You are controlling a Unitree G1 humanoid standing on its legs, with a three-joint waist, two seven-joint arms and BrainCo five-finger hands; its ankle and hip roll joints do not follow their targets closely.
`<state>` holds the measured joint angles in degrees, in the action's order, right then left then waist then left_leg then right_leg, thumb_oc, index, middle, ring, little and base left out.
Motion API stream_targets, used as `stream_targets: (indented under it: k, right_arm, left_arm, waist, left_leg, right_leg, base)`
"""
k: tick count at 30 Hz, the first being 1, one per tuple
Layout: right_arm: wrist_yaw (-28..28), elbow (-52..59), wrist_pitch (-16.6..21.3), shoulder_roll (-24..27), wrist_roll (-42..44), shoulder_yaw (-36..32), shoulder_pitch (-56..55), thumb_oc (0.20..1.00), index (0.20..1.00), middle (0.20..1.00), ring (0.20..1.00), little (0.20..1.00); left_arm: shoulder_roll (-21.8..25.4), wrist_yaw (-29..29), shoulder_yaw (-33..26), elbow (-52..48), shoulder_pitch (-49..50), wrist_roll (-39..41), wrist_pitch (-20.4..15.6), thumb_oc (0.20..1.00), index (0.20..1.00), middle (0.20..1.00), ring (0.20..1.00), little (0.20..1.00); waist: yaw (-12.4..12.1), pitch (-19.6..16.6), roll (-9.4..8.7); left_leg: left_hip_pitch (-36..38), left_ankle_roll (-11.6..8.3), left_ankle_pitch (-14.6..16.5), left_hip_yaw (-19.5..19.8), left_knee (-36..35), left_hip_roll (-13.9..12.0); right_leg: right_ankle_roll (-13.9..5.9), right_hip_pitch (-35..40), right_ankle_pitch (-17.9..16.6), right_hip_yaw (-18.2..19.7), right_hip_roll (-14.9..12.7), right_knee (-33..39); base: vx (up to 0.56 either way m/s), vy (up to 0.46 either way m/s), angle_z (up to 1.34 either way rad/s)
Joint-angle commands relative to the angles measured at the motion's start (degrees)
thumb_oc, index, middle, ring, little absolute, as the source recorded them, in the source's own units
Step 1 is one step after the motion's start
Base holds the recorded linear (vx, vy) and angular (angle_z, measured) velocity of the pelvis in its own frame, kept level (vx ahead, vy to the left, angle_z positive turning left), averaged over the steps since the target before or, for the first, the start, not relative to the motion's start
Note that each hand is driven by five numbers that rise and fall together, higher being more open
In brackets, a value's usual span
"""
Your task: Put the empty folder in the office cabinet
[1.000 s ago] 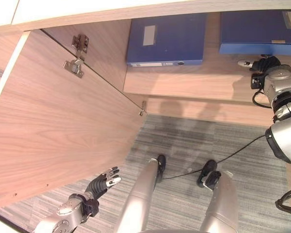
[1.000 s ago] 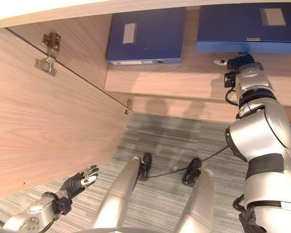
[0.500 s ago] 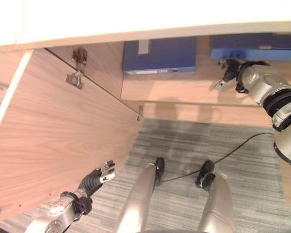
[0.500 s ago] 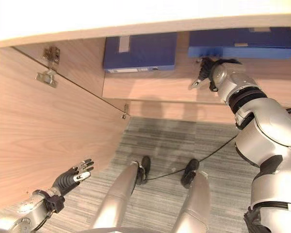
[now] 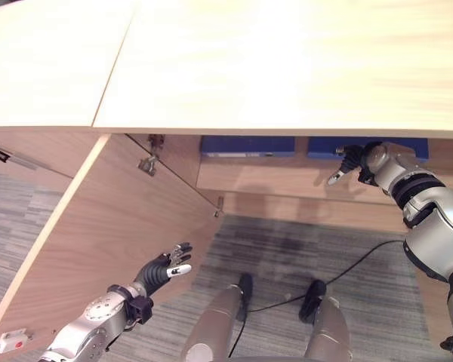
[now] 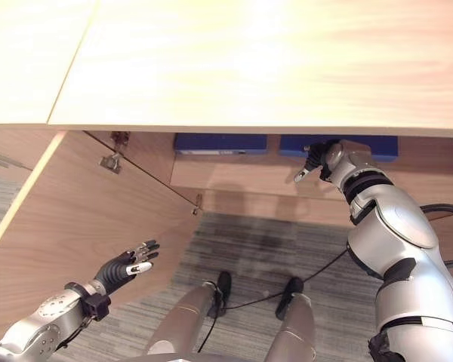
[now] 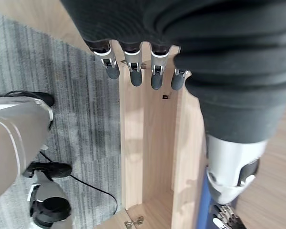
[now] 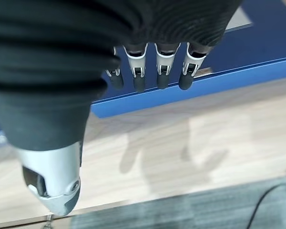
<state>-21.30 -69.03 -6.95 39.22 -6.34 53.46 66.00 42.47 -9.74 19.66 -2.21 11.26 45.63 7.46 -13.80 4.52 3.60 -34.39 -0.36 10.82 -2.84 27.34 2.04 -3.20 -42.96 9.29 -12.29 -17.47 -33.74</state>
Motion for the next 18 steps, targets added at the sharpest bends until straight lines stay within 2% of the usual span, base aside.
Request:
stream_targets:
  k: [1,8,9,10,13,14,15,18]
  right_arm:
    - [0.1,-2.7,-0.3,0.8,-4.1,0.1,3.7,1.000,1.000,1.000,1.000,1.000]
    - [1.2,-3.9,-0.8,-1.9,-5.3,-5.3,-2.2,1.000,1.000,1.000,1.000,1.000]
    - [1.6,-4.1,-0.7,-2.7,-5.2,-6.4,-3.4,1.000,1.000,1.000,1.000,1.000]
    - [1.7,-4.4,-0.8,-3.2,-5.2,-7.2,-4.6,1.000,1.000,1.000,1.000,1.000]
    - [1.3,-5.4,-1.0,-5.6,-6.4,-8.9,-8.1,1.000,1.000,1.000,1.000,1.000]
    - [1.7,-5.9,-0.7,-6.8,-7.7,-9.5,-10.3,1.000,1.000,1.000,1.000,1.000]
    - [1.7,-5.9,-0.7,-6.8,-7.7,-9.5,-10.4,1.000,1.000,1.000,1.000,1.000]
    - [1.9,-5.6,-0.5,-7.7,-9.0,-10.4,-13.0,1.000,1.000,1.000,1.000,1.000]
  left_arm:
    - [1.5,-1.1,-1.7,-4.4,1.7,-2.9,-0.3,1.000,1.000,1.000,1.000,1.000]
    - [-1.0,-1.4,-1.8,-4.0,1.1,-3.7,0.4,1.000,1.000,1.000,1.000,1.000]
    - [-1.3,-1.6,-1.9,-4.0,0.7,-4.0,0.5,1.000,1.000,1.000,1.000,1.000]
    - [-1.4,-1.8,-2.0,-3.8,0.7,-4.4,0.5,1.000,1.000,1.000,1.000,1.000]
    - [-2.1,-2.1,-2.0,-2.7,1.0,-4.8,0.9,1.000,1.000,1.000,1.000,1.000]
    - [-3.1,-2.5,-1.9,-1.6,1.4,-5.5,1.3,1.000,1.000,1.000,1.000,1.000]
    - [-3.1,-2.5,-1.9,-1.6,1.4,-5.5,1.3,1.000,1.000,1.000,1.000,1.000]
    - [-4.1,-3.1,-1.7,0.1,1.6,-6.9,1.8,1.000,1.000,1.000,1.000,1.000]
  waist:
    - [-1.1,3.0,0.82]
    - [0.3,3.2,1.03]
    - [0.8,3.4,0.76]
    - [1.0,3.1,0.62]
    - [1.9,2.1,-0.16]
    - [2.3,0.8,-0.61]
    - [2.4,0.9,-0.57]
    - [3.0,-0.7,-1.14]
  left_leg:
    - [0.5,-0.16,-2.3,0.5,-3.9,-2.8]
    - [10.9,-1.48,-4.9,1.7,-12.3,-3.8]
    - [12.0,-1.46,-7.4,1.3,-14.4,-4.1]
    - [13.3,-1.69,-7.9,1.4,-15.8,-4.5]
    - [18.3,-2.55,-10.3,1.4,-20.6,-6.0]
    - [20.8,-3.14,-11.8,1.2,-23.5,-7.2]
    - [21.0,-3.17,-11.9,1.2,-23.7,-7.2]
    - [24.1,-4.42,-14.8,1.2,-28.2,-8.9]
  right_leg:
    - [-3.00,8.2,-4.2,2.0,-4.3,7.5]
    - [-3.94,19.2,-5.8,-0.4,-1.8,16.0]
    - [-3.65,20.6,-7.8,-1.6,-1.5,18.3]
    - [-3.78,21.7,-7.9,-1.9,-0.9,19.4]
    - [-3.88,26.8,-8.1,-3.6,1.6,23.7]
    - [-3.85,29.4,-7.9,-4.7,3.4,26.5]
    - [-3.83,29.6,-7.9,-4.7,3.5,26.6]
    - [-3.50,32.7,-7.4,-5.5,6.7,30.2]
  base:
    - [0.00,-0.047,-0.02]
    - [0.00,-0.086,0.01]
    - [-0.06,-0.110,0.04]
    - [-0.06,-0.144,0.05]
    - [0.06,-0.174,0.05]
    - [0.07,-0.170,-0.02]
    - [0.06,-0.175,-0.03]
    - [0.04,-0.150,0.02]
